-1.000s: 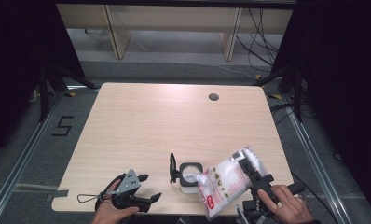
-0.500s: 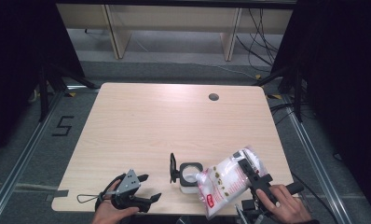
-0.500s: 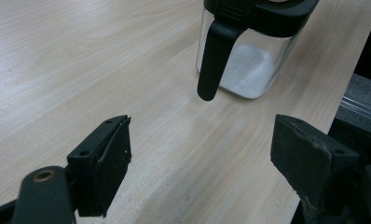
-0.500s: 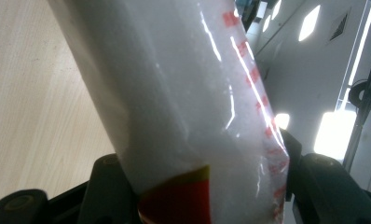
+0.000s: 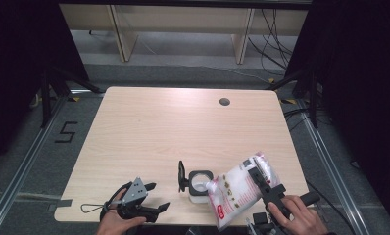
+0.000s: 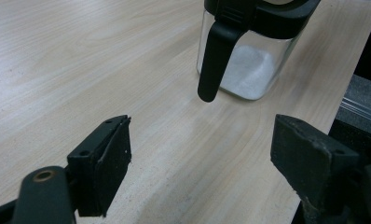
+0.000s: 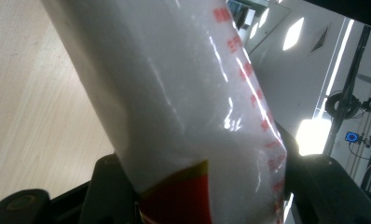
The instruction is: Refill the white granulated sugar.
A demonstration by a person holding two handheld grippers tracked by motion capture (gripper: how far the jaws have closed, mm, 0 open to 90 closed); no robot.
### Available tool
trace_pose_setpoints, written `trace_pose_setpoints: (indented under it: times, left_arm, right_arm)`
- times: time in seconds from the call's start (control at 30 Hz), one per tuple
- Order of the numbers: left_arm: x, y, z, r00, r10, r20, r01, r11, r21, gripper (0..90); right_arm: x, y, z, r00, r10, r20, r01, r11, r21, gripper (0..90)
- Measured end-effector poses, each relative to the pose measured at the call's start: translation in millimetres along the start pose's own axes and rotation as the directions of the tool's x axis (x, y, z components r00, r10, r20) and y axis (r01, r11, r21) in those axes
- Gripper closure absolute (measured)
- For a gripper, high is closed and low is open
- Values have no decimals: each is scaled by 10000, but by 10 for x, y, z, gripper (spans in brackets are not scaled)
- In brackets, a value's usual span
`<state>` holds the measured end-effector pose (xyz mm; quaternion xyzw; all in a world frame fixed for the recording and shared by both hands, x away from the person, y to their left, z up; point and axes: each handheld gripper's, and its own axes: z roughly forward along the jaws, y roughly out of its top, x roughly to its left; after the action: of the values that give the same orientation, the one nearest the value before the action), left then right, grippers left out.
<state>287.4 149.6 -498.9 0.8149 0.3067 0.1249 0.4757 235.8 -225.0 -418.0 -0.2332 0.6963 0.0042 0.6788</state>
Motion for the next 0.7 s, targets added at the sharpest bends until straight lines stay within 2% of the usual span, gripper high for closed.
trace_pose_setpoints:
  times: [0.03, 0.07, 0.1, 0.17, 0.23, 0.33, 0.43, 0.47, 0.53, 0.6, 0.63, 0.7]
  left_arm:
    - [4, -1, -7, 9999, 96, -36, -96, 9998, 151, 197]
    - [4, -1, -7, 9999, 96, -36, -96, 9998, 151, 197]
    - [8, 1, -7, 10000, 63, -44, -62, 9999, 152, 197]
    - [9, 0, -7, 10000, 81, -35, -81, 9999, 153, 197]
    - [9, 0, -8, 10000, 92, -37, -91, 9998, 151, 197]
    - [9, 1, -9, 10000, 93, -32, -93, 9999, 131, 197]
    - [13, -2, -9, 9999, 110, -27, -110, 9999, 116, 197]
    - [12, 0, -8, 9999, 96, -30, -95, 9999, 106, 197]
    - [9, 2, -12, 9999, 94, -44, -93, 9998, 165, 197]
    - [5, -2, -6, 9999, 114, -27, -114, 9998, 138, 197]
    - [11, 1, -10, 9999, 109, -34, -109, 9998, 143, 197]
    - [13, -2, -7, 9999, 99, -17, -99, 9999, 68, 197]
  right_arm:
    - [4, -11, -3, 9997, 72, 235, -69, 9999, -108, 501]
    - [4, -11, -3, 9997, 72, 235, -69, 9999, -108, 501]
    - [-18, -11, -13, 10000, 49, 38, -49, 10000, 8, 501]
    - [-13, -10, -16, 9997, 235, -73, -235, 9997, -12, 501]
    - [-12, -6, -8, 9998, 133, 167, -129, 9996, -249, 501]
    - [5, 12, 1, 9998, 153, -84, -154, 9997, -198, 501]
    - [29, -6, 25, 9996, 293, -8, -293, 9990, -334, 502]
    - [36, -7, 17, 9989, 379, -291, -381, 9992, -89, 502]
    - [32, -21, 35, 9995, 308, -30, -309, 9989, -340, 501]
    - [36, -23, 36, 9993, 371, -23, -372, 9987, -337, 501]
    - [54, -30, 36, 9981, 568, -239, -573, 9981, -227, 501]
    - [43, -31, 32, 9985, 426, -348, -431, 9990, -122, 502]
